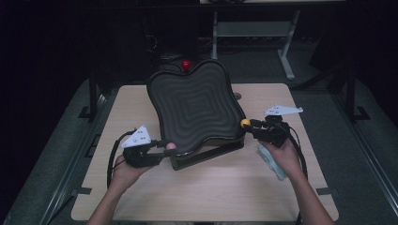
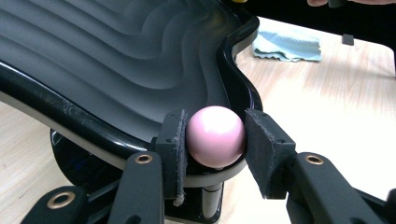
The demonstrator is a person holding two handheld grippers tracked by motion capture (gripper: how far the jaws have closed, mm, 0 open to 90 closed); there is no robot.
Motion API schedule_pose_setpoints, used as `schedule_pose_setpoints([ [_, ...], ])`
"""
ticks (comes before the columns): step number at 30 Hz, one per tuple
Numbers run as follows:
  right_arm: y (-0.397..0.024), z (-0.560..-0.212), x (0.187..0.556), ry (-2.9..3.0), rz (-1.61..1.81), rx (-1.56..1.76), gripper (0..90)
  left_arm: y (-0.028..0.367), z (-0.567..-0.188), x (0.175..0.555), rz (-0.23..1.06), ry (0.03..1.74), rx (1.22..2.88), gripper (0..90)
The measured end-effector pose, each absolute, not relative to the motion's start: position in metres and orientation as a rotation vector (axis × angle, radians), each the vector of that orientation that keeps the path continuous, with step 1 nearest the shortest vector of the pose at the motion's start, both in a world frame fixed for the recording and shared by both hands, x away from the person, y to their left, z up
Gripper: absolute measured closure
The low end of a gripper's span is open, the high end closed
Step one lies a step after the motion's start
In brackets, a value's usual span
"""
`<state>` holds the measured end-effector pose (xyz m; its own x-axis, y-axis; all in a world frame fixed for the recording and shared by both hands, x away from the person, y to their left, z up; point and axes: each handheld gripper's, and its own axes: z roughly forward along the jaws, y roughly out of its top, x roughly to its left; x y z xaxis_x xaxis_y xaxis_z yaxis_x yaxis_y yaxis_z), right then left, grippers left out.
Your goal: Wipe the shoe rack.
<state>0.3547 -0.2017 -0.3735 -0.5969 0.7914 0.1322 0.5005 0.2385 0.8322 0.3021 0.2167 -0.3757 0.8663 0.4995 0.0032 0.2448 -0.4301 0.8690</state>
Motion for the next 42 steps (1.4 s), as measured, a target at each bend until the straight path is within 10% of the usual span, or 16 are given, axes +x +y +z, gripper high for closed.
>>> schedule_pose_setpoints([
  [42,-0.201,-0.374,0.385,2.145,1.294,1.266,71.2,0.172,-0.377,0.273,0.277,0.515,2.041,60.3],
])
